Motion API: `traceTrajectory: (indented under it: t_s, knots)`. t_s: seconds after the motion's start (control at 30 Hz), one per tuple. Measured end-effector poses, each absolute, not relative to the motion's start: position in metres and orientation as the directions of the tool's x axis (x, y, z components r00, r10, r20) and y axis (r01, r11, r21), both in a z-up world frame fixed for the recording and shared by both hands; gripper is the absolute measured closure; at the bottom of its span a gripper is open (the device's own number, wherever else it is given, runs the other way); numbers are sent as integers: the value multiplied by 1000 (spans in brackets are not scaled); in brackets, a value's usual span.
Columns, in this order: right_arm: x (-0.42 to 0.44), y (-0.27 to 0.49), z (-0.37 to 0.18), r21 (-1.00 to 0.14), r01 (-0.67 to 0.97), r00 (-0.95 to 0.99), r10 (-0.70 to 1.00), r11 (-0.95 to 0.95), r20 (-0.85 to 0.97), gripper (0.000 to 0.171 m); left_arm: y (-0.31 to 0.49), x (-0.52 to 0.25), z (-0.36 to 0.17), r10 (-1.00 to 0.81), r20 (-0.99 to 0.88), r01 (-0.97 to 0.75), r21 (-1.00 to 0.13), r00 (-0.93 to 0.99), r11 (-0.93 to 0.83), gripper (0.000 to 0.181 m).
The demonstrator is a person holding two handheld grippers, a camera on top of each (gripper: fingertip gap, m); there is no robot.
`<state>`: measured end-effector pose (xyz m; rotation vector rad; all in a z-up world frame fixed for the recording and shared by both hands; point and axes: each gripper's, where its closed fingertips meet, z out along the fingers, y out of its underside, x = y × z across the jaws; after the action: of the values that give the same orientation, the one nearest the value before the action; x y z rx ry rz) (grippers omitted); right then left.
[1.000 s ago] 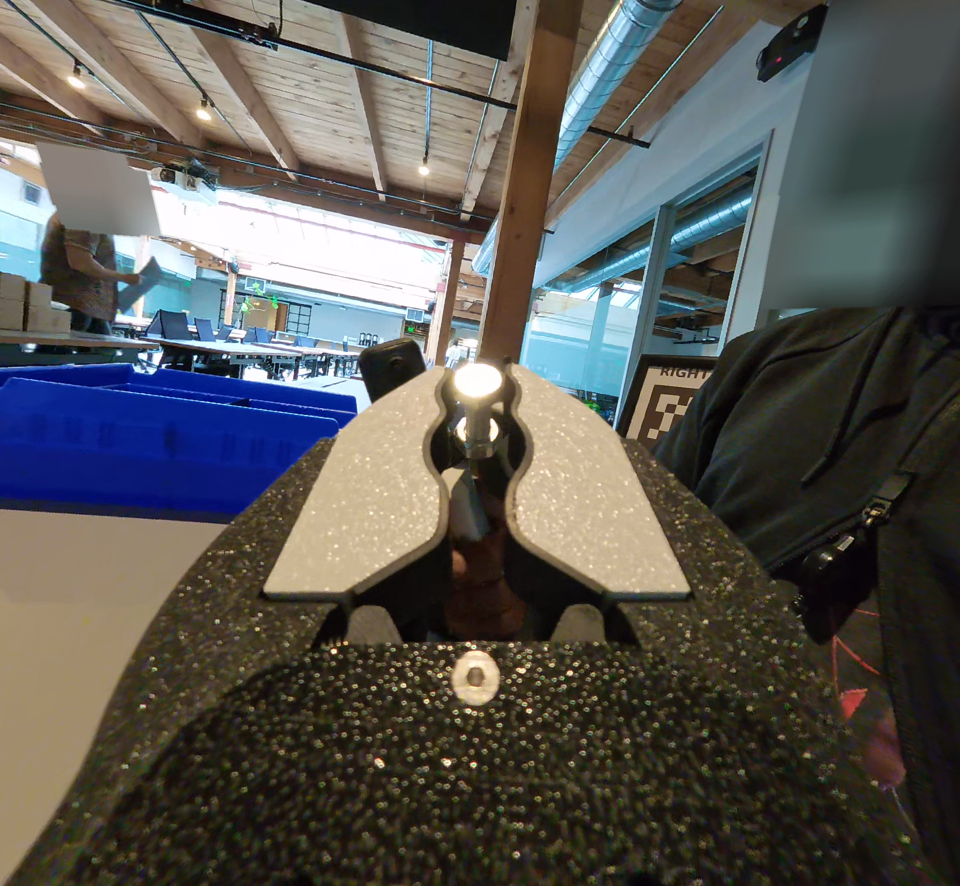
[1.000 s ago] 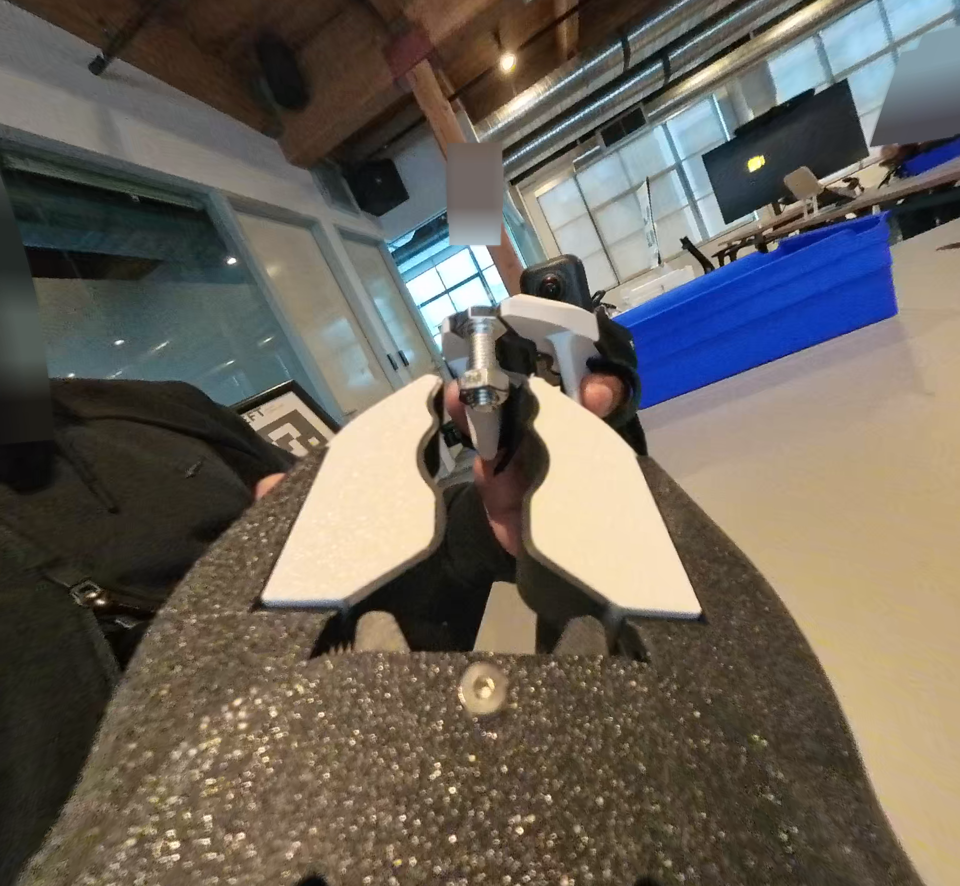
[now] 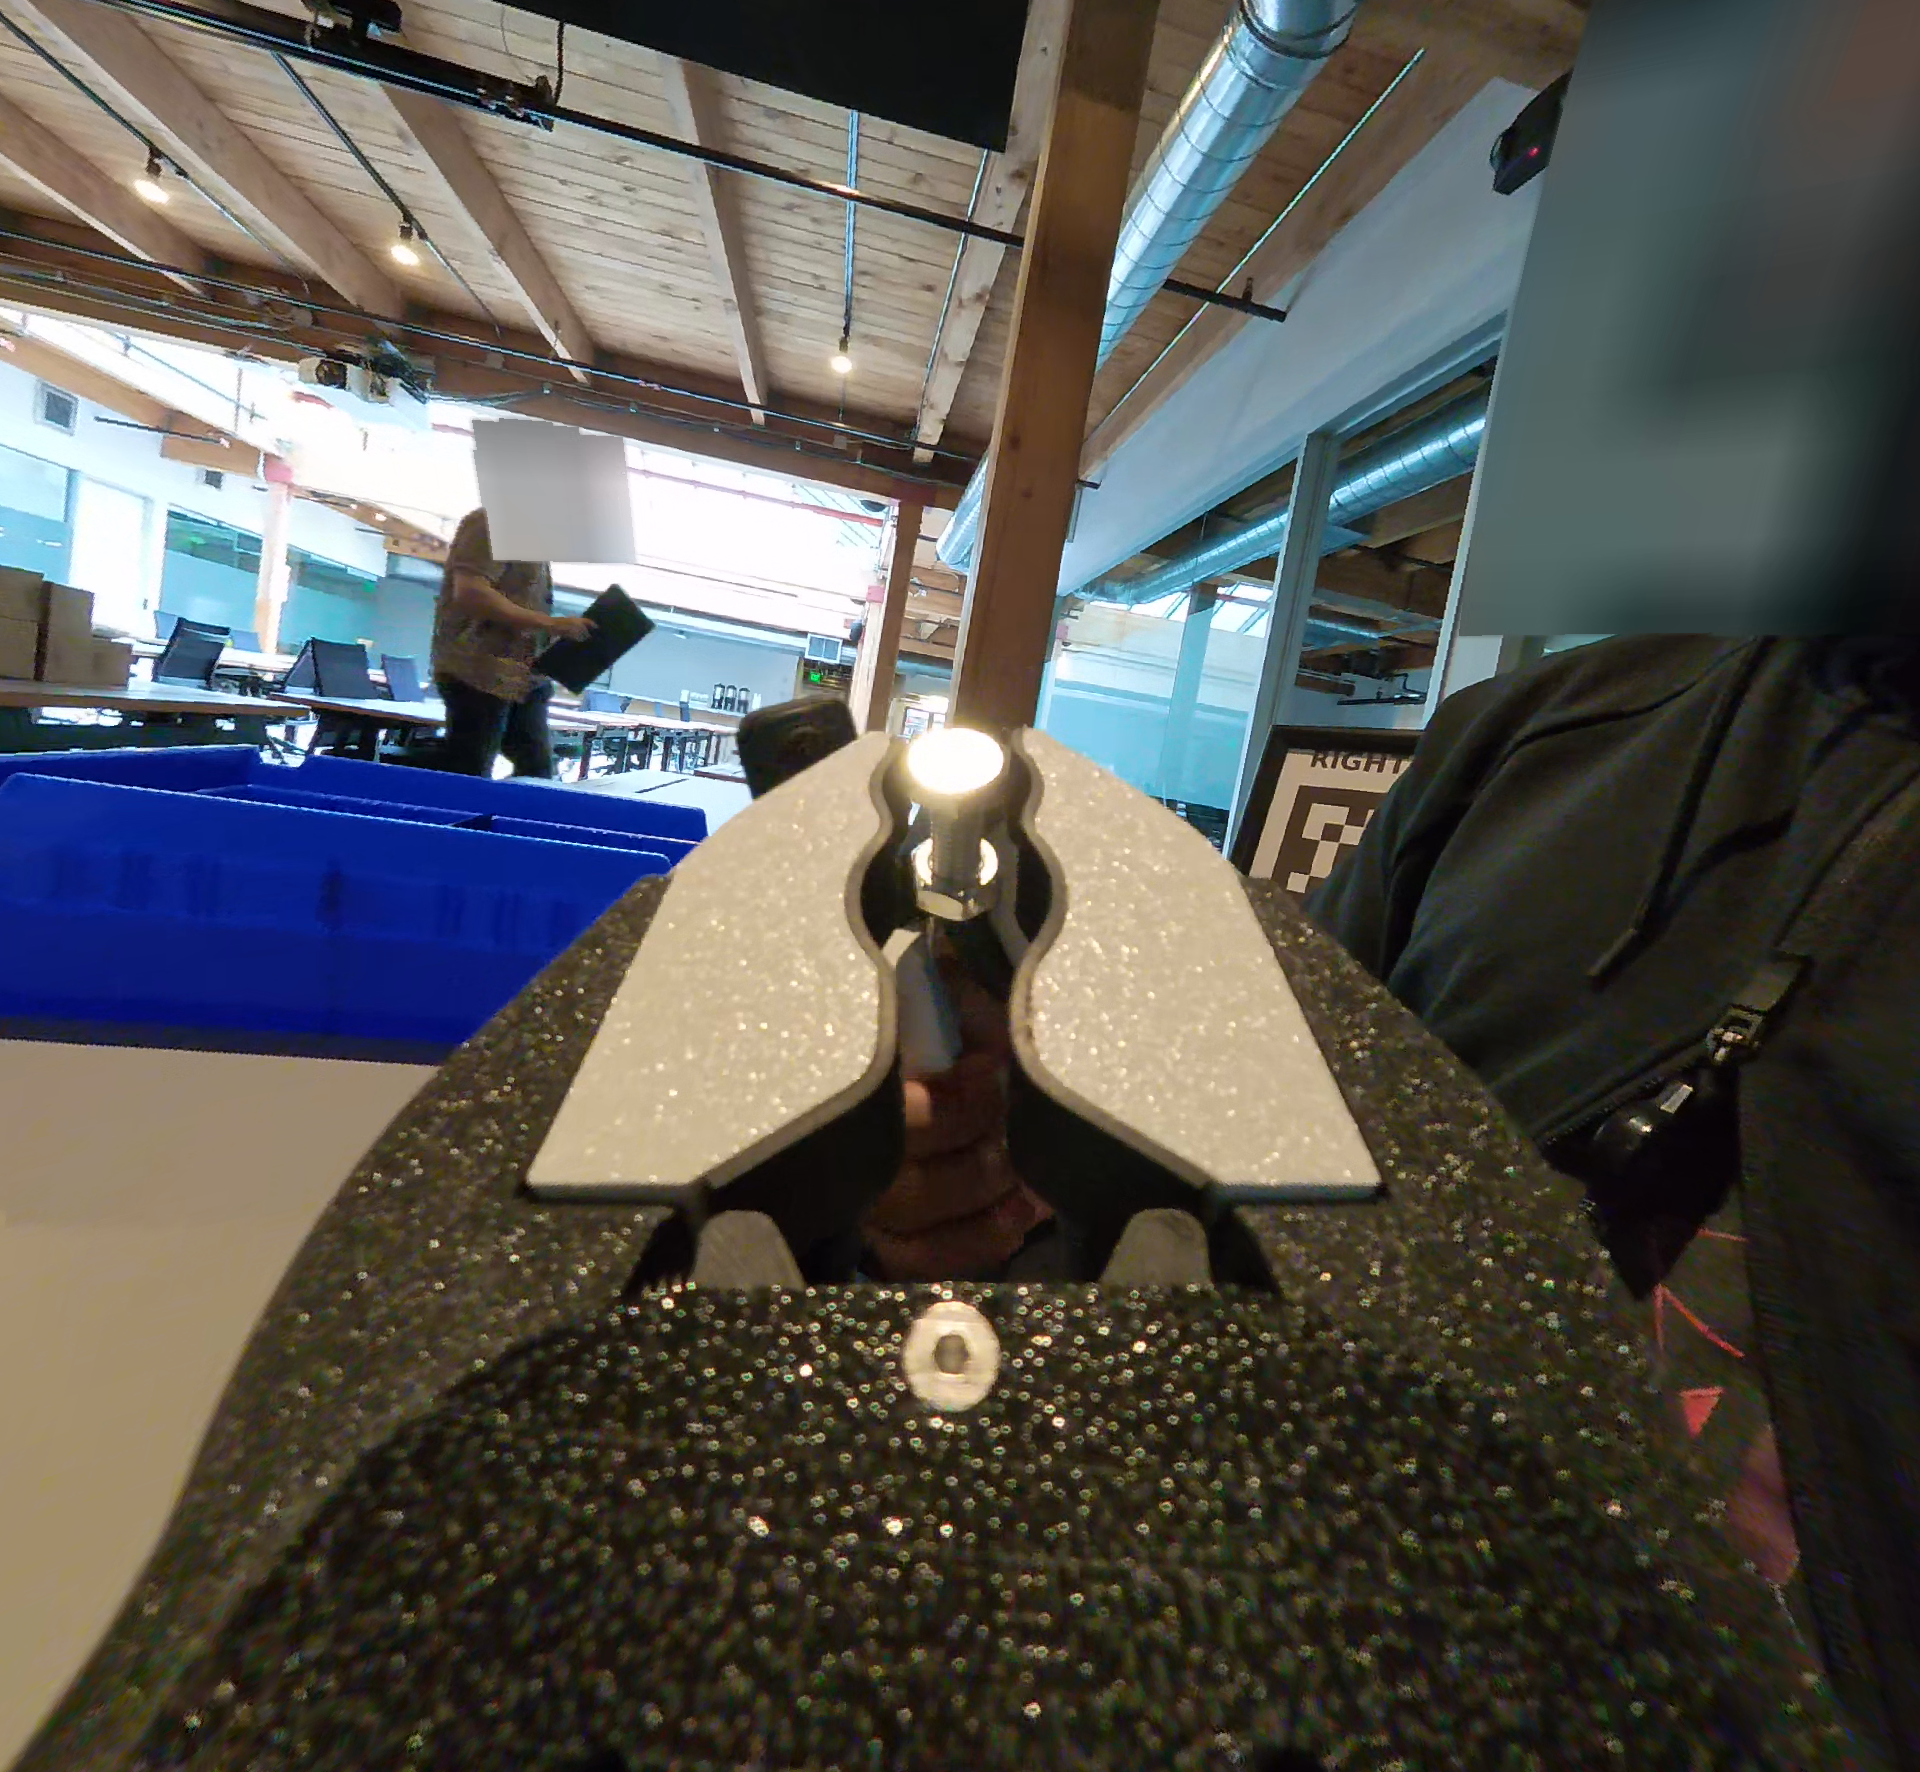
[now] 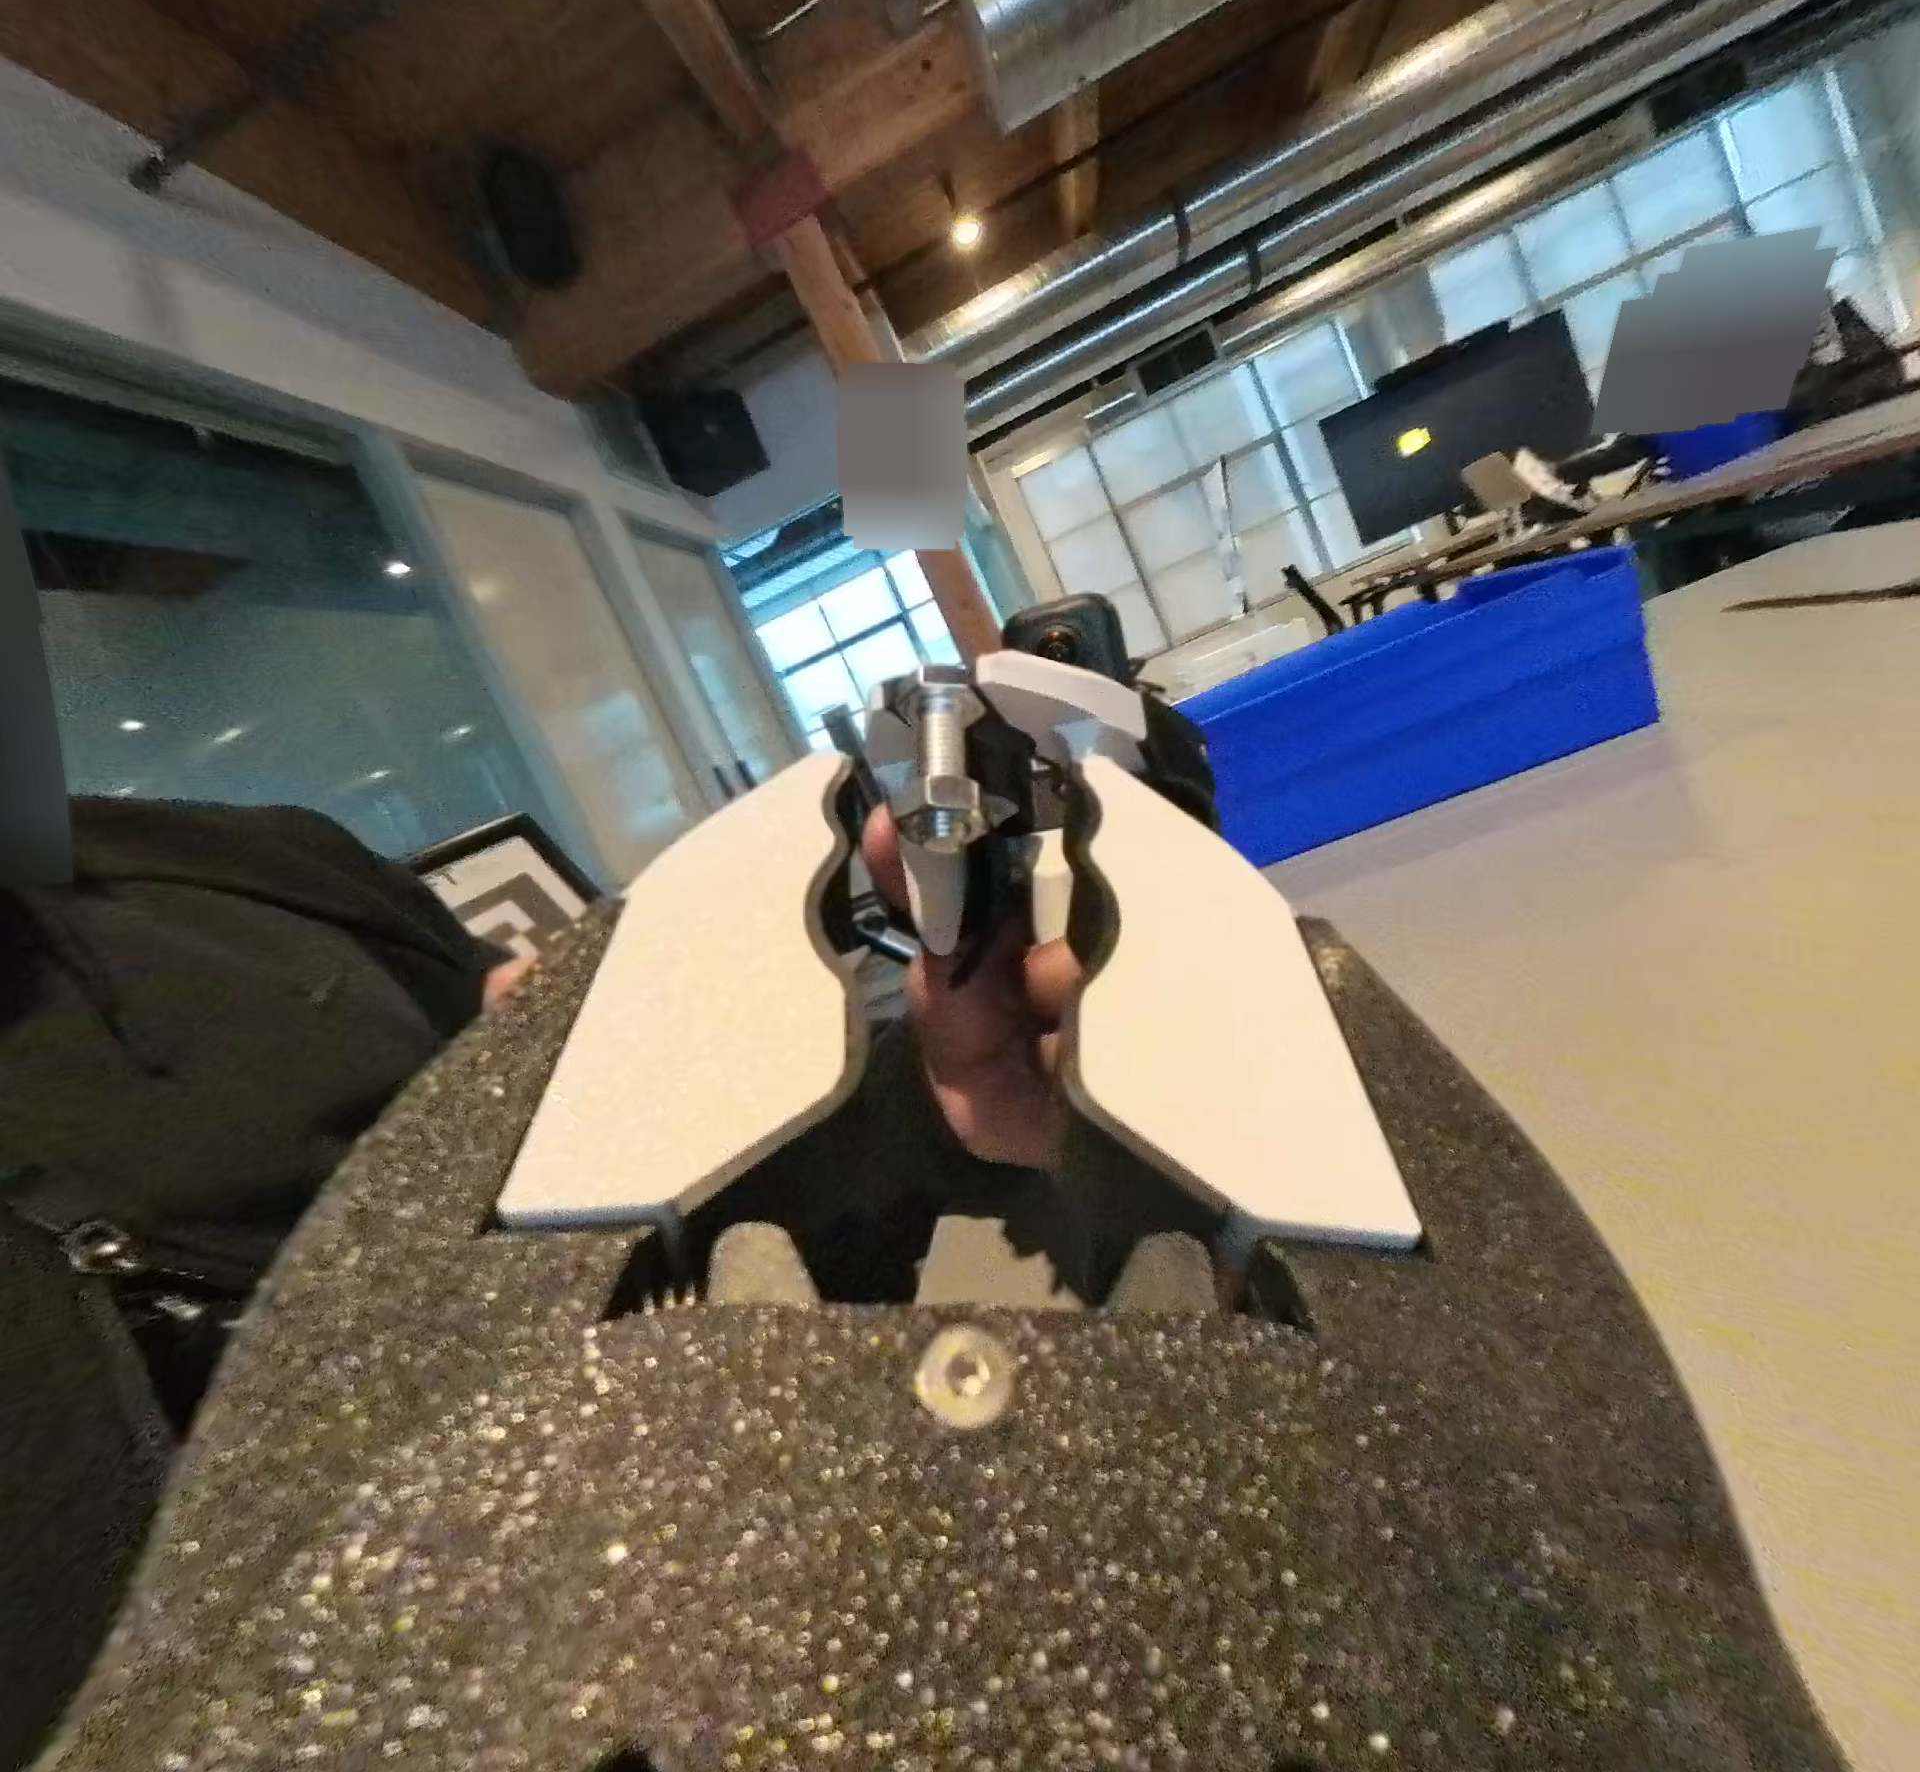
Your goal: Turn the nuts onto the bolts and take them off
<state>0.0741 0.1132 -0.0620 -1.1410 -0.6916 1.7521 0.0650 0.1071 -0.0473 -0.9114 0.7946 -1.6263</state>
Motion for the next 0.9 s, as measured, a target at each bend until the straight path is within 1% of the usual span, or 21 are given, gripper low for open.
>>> traceTrajectory:
  t_s: [0.27,0.37,0.43,0.47,0.6,0.7,0.8,0.9]
  knots:
    - [60,98,-70,-818,-285,-260,861,-500,-436,134,106,67,-48,-974,167,457,-862,-155,-221,164]
    - [61,100,-70,-812,-298,-253,862,-501,-439,142,106,66,-48,-973,170,458,-861,-154,-223,164]
    - [62,102,-70,-827,-305,-223,880,-471,-419,152,107,67,-49,-974,171,455,-862,-151,-222,164]
    - [62,102,-71,-843,-305,-193,896,-443,-400,152,107,67,-49,-974,172,454,-863,-147,-221,164]
    - [59,105,-74,-923,-288,-19,966,-253,-259,152,108,67,-49,-974,178,454,-862,-142,-224,165]
    - [59,110,-76,-976,-217,199,979,-2,-46,152,111,67,-51,-974,187,451,-864,-127,-225,165]
    - [61,115,-78,-967,-74,400,895,244,195,152,114,67,-52,-974,198,446,-866,-111,-227,164]
    - [59,116,-80,-937,22,474,822,349,317,152,114,66,-52,-973,201,451,-862,-112,-230,165]
